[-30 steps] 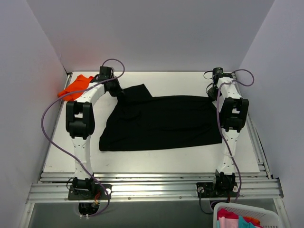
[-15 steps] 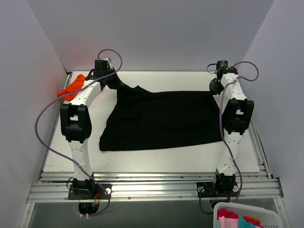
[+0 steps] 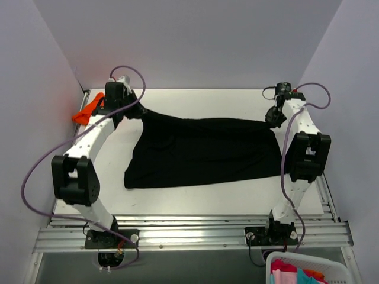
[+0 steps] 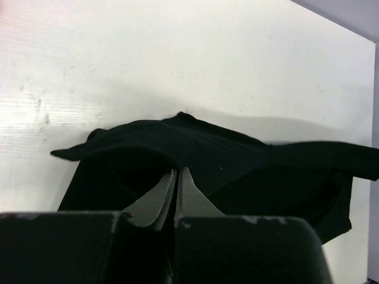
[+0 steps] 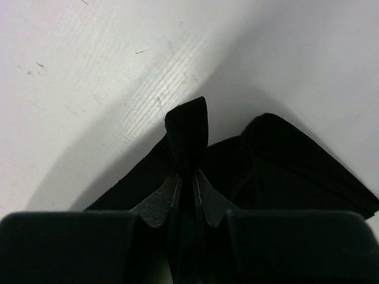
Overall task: Fold and stack the t-shirts
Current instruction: Fold the tshirt
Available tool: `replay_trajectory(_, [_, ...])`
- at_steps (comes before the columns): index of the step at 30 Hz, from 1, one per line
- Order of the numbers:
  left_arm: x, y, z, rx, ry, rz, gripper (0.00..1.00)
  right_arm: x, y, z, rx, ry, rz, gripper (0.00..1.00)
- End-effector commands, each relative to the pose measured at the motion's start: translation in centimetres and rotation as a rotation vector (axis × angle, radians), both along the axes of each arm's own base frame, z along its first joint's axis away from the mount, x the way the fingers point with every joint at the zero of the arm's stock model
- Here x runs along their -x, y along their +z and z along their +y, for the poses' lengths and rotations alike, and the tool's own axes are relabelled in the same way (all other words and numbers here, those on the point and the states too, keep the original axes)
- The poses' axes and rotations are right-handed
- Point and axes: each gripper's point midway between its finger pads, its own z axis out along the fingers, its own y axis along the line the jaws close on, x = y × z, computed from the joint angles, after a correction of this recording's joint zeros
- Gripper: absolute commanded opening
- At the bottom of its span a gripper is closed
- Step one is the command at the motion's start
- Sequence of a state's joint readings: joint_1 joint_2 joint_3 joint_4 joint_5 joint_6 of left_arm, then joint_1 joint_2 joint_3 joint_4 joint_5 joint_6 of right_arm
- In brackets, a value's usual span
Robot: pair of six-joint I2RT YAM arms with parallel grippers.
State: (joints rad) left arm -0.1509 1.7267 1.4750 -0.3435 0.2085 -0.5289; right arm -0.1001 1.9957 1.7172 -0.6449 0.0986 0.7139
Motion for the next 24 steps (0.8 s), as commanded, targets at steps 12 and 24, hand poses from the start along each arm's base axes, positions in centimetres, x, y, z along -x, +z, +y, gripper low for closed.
replay_trajectory(12, [13.8,-5.7,1.9,-0.123,0.086,0.165,0.14,10.2,-2.9,-2.7,0.047,-0.052,0.127,1.00])
replay_trajectory(24, [18.2,-0.5,2.3,-0.118,0.176,0.074,0.94,10.9,-1.2,-3.2,0.022,-0.079,0.082,1.00])
